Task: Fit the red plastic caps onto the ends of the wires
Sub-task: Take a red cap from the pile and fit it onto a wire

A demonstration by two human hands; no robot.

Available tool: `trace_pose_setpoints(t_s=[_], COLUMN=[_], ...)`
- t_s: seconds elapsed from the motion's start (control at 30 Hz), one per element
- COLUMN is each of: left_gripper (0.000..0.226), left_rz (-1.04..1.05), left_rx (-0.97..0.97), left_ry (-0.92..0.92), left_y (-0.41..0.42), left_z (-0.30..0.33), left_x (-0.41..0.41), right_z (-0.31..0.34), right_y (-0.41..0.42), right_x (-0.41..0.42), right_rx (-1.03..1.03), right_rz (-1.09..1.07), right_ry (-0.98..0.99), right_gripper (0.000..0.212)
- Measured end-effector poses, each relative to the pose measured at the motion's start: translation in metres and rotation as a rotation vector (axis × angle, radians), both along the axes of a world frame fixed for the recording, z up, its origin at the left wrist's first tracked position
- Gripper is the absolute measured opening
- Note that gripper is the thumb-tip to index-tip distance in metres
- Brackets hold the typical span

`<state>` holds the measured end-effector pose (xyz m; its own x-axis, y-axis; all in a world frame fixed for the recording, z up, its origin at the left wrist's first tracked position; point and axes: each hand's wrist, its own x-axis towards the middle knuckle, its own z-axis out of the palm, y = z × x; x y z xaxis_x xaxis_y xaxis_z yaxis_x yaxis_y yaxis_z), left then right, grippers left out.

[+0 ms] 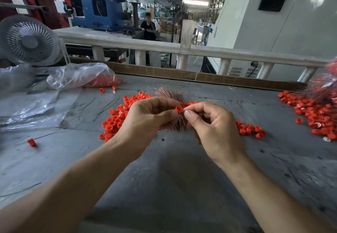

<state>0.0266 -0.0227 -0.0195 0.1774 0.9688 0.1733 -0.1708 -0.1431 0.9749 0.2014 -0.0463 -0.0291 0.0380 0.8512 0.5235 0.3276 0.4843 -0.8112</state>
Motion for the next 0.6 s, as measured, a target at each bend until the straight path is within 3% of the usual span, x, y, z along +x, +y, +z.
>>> trace_pose_setpoints(t_s=[0.6], left_gripper=[0.023], left_rz=[-0.049], left_rx=[0.108], left_ry=[0.069], left_y=[-0.0016], left_z=[-0.0031], left_x=[0.0021], right_z=[0.0033], right_y=[-0.0029], right_x=[0.0008], right_rx=[0.005], right_rz=[-0.014], right_ry=[-0.037], right_gripper=[0.014])
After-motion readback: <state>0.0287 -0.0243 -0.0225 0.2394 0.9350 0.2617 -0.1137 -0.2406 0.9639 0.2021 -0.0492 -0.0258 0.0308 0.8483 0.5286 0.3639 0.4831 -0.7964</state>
